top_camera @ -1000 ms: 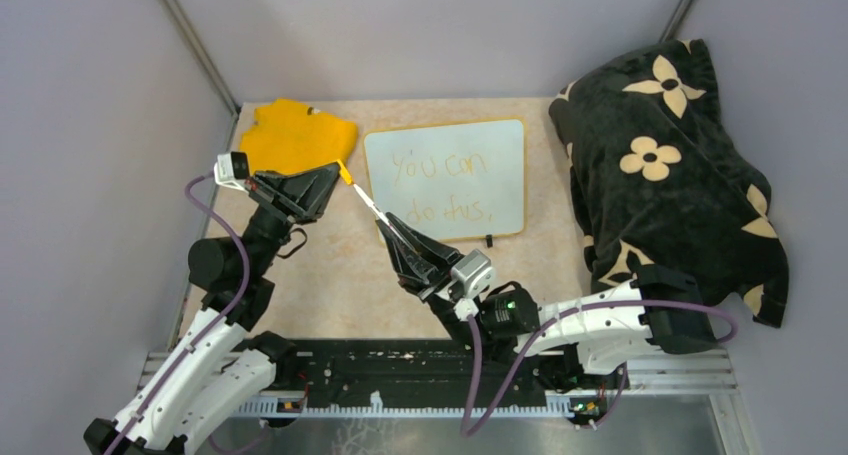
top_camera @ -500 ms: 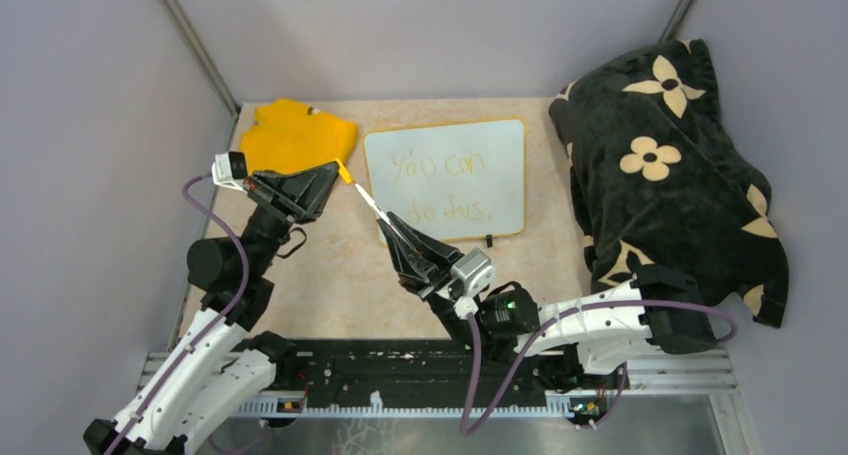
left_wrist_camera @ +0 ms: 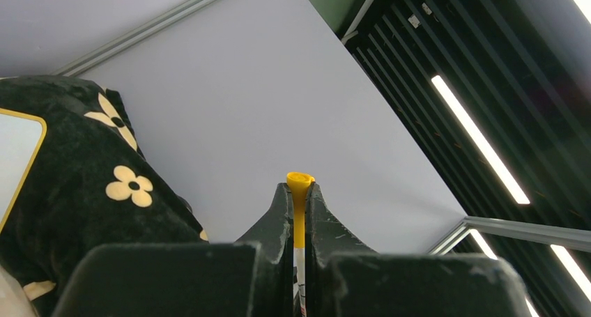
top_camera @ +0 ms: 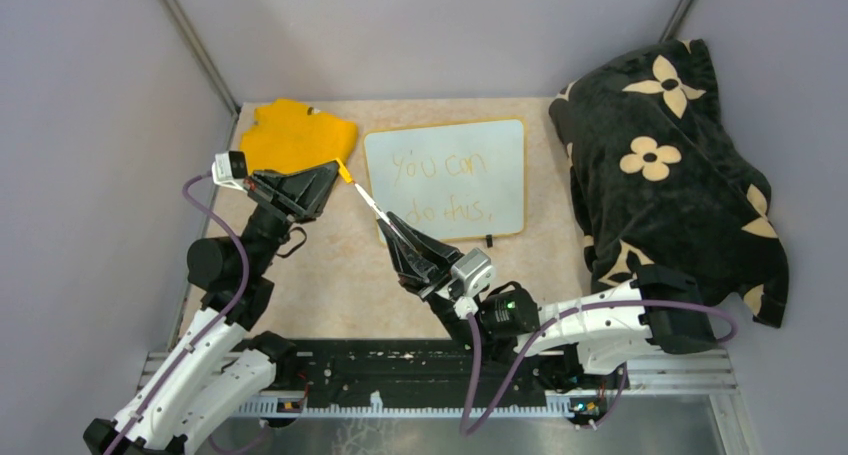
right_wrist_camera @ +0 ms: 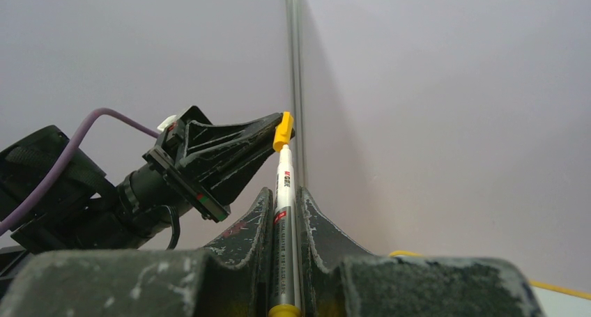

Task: Write a sentence on the whiteboard
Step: Close the whiteboard marker at the center of the board.

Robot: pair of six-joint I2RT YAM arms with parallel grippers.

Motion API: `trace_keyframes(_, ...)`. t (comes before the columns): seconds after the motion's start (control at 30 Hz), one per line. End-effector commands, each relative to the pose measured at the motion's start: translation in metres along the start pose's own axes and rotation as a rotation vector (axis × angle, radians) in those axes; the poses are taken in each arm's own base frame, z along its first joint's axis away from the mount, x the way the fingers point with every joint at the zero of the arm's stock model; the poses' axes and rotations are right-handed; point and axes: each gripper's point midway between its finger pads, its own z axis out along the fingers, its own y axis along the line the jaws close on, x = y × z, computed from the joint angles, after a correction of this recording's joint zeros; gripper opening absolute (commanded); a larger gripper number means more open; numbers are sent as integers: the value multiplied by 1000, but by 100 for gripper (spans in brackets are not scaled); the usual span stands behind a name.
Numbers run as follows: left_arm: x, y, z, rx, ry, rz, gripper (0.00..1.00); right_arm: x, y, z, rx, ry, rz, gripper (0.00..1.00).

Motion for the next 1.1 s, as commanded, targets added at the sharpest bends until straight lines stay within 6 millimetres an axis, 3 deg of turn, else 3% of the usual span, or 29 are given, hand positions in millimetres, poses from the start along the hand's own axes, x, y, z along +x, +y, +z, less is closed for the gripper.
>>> trace_keyframes(0.0, -2, -23, 2, 63, 0, 8, 0, -14, -1, 4, 13, -33, 52, 0)
trace_keyframes(1.07, 8, -20, 2, 66, 59, -12, 0, -13, -2, 12, 30, -46, 38, 0)
